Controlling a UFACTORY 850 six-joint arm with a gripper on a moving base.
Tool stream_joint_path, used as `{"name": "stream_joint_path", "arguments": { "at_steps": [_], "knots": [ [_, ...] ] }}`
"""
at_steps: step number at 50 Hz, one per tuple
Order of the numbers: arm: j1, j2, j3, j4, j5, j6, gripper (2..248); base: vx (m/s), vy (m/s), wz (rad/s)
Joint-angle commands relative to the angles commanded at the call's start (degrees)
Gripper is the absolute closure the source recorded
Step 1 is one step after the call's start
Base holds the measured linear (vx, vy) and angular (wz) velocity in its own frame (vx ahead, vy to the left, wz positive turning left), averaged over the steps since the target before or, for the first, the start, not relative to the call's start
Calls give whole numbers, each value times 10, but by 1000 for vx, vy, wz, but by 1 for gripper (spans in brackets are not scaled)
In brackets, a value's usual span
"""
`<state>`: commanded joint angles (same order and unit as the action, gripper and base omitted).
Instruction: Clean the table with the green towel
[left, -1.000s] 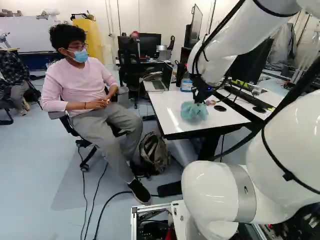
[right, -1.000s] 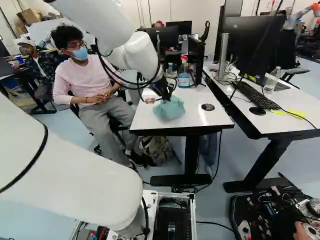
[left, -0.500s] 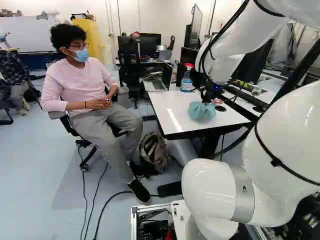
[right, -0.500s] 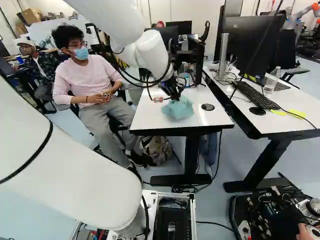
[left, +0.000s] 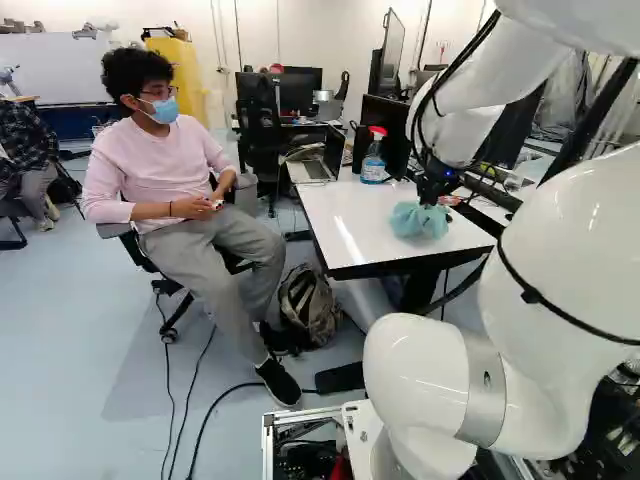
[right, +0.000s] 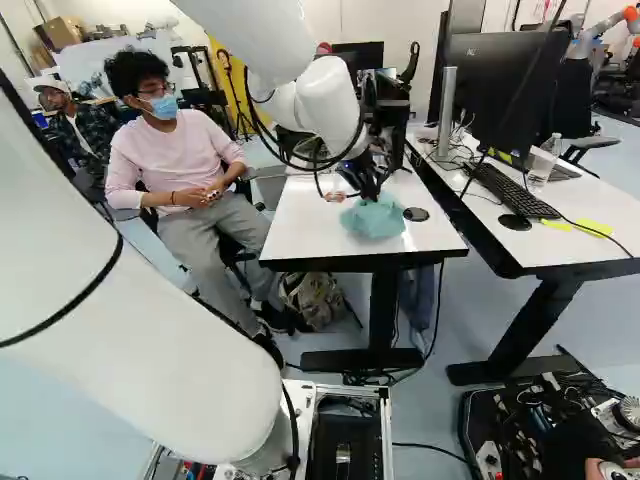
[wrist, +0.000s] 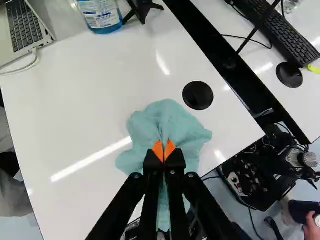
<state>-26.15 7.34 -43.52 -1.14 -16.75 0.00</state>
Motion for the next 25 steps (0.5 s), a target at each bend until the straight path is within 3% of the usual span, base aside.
{"name": "stream_joint_path", "arguments": {
  "at_steps": [25],
  "knots": [
    [-38,-63,-61,0,0,0,226,0,0,0]
  ]
}}
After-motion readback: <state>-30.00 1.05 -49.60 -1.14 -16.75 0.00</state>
